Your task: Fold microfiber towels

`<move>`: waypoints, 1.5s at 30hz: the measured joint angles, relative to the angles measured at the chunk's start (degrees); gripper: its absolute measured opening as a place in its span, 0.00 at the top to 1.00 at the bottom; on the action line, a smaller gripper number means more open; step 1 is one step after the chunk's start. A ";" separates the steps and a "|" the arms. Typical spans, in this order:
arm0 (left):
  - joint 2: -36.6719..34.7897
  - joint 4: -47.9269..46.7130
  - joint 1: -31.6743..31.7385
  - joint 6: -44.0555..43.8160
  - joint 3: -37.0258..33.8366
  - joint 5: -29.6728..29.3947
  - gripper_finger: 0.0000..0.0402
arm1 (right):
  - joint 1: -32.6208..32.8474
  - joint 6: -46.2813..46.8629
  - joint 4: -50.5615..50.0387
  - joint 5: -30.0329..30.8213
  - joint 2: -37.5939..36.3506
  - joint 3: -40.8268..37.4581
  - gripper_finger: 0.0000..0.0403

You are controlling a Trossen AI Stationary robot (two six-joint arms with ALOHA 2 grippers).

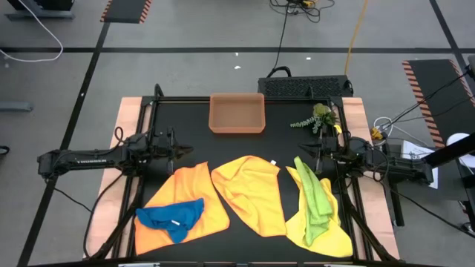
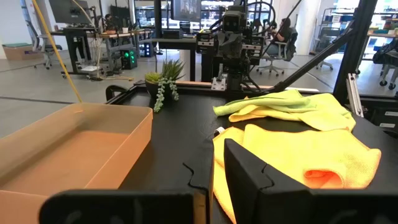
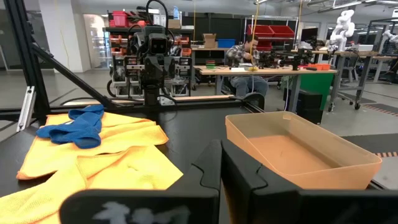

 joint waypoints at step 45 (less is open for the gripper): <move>-0.01 0.02 0.01 -0.01 0.01 0.02 0.90 | 0.00 9.49 10.68 1.38 0.16 -0.02 1.00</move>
